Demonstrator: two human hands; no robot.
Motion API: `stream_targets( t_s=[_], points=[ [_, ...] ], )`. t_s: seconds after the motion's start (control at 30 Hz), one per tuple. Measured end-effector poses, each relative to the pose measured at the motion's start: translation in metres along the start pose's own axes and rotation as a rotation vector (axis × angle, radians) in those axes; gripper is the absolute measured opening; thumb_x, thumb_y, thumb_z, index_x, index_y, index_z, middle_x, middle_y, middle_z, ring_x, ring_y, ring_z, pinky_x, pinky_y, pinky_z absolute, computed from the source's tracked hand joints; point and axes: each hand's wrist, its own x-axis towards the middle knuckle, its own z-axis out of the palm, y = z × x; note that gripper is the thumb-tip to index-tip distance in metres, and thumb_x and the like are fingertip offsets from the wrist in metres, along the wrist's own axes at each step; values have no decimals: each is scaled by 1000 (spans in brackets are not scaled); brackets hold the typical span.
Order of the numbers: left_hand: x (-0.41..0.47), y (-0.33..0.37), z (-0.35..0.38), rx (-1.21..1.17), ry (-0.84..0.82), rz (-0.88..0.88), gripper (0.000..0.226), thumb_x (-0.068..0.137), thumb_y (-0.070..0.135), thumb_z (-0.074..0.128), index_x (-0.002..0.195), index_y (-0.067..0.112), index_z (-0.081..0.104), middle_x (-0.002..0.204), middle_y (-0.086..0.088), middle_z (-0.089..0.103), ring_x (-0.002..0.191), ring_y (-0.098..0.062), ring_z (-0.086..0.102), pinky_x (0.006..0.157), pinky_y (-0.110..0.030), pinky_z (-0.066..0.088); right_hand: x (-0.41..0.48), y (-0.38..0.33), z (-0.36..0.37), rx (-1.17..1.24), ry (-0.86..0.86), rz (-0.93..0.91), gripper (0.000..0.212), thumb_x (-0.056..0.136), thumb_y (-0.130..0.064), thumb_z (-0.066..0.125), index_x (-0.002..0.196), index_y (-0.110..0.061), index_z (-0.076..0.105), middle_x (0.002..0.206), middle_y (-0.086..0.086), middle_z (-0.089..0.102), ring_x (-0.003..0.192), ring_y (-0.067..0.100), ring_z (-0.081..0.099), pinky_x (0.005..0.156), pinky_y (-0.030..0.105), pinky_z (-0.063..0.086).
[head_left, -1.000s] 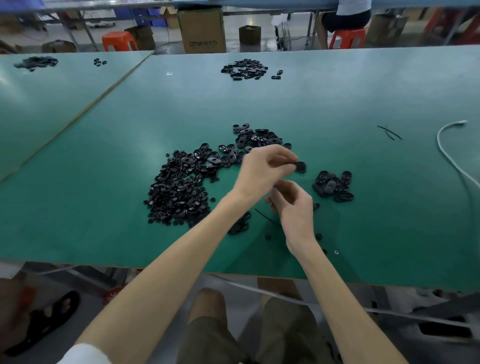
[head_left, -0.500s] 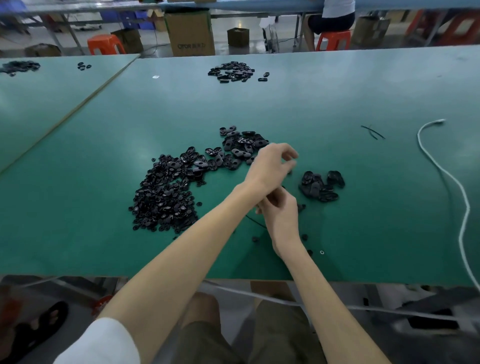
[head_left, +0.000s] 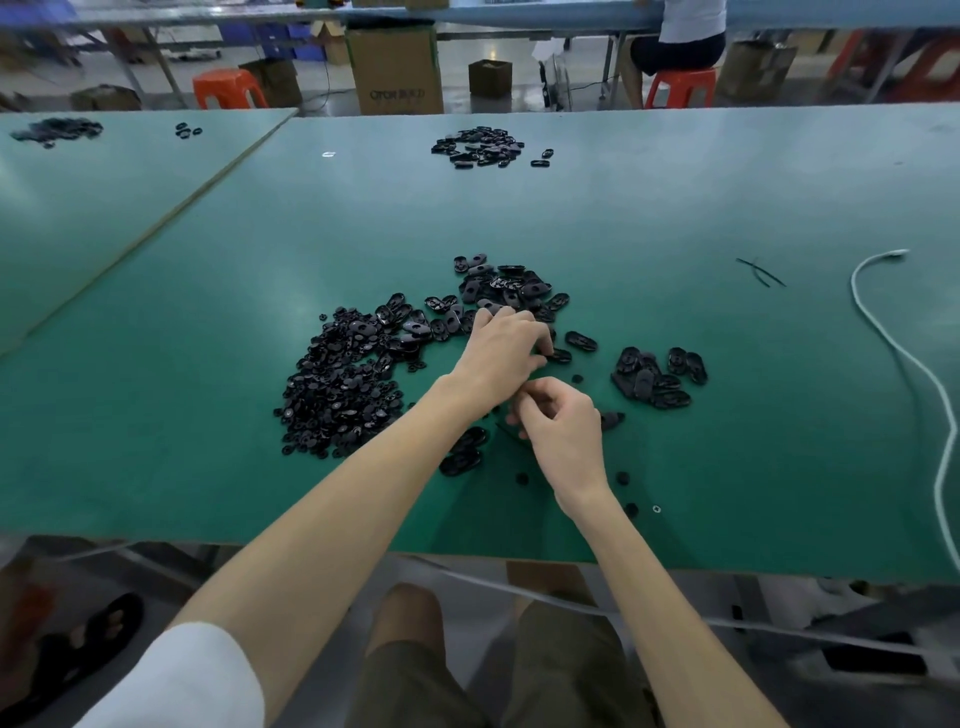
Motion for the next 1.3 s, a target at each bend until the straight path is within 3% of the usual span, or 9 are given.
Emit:
stream_targets(
  t_s=[0.3, 0.47, 0.53, 0.63, 0.77, 0.87, 1.0, 1.23, 1.3],
  points=[
    [-12, -5, -2, -99, 0, 19, 9, 102, 23, 61, 101, 16, 66, 102, 6, 61, 109, -19, 48, 92, -34, 23, -2, 0, -1, -19, -40, -17, 17, 95, -11, 64, 85, -20, 75, 68, -4, 74, 66, 17, 69, 70, 42, 58],
    [-24, -17, -9, -355, 57, -100, 5, 103, 12, 58, 100, 14, 61, 95, 2, 69, 95, -19, 61, 94, -31, 38, -1, -2, -4, 178, 67, -17, 16, 102, -8, 60, 104, -18, 72, 81, 0, 75, 69, 10, 71, 63, 24, 54],
    [-33, -21, -17, -579, 77, -130, 12, 100, 7, 62, 94, 17, 61, 88, 3, 69, 79, -8, 64, 80, -20, 47, 0, -3, -6, 282, 130, 6, 14, 103, -11, 61, 115, -18, 64, 97, 2, 71, 72, 9, 71, 65, 21, 55],
    [-46, -25, -25, -643, 15, -75, 17, 98, 5, 66, 90, 19, 63, 80, 0, 71, 65, -3, 65, 67, -12, 47, 2, -2, -5, 287, 119, 19, 18, 103, -17, 65, 120, -21, 60, 106, 0, 69, 75, 9, 70, 66, 20, 54],
    [-57, -29, -23, -658, -16, -69, 7, 95, 11, 72, 92, 17, 68, 83, 3, 74, 69, -10, 70, 74, -21, 55, 3, 1, -2, 237, 59, 6, 11, 101, -8, 66, 106, -17, 69, 97, 2, 77, 81, 16, 72, 66, 25, 55],
    [-62, -37, -19, -546, 34, -114, 6, 94, 24, 74, 93, 21, 69, 90, 7, 71, 79, -11, 65, 75, -21, 49, 3, 2, -3, 260, 82, 6, 10, 100, -7, 66, 105, -14, 71, 88, 2, 78, 75, 14, 74, 65, 23, 55],
    [-68, -43, -16, -385, -104, -98, 14, 88, 29, 81, 91, 30, 67, 95, 5, 57, 81, -9, 55, 76, -23, 44, 3, 2, -3, 257, 105, 4, 12, 101, -7, 63, 106, -14, 71, 87, 2, 78, 74, 12, 74, 66, 21, 55],
    [-64, -34, -15, -283, -136, -111, 10, 99, 20, 67, 94, 20, 58, 102, 0, 51, 96, -17, 50, 86, -28, 41, 2, 0, -4, 283, 120, 3, 12, 102, -5, 61, 106, -13, 70, 92, 6, 77, 73, 10, 73, 65, 21, 55],
    [-66, -33, -12, -354, -104, -173, 9, 103, 16, 60, 95, 17, 54, 99, 1, 53, 94, -19, 51, 80, -27, 42, 2, -1, -4, 299, 130, 6, 13, 102, -4, 60, 108, -13, 67, 95, 8, 75, 73, 9, 72, 65, 20, 55]
  ],
)
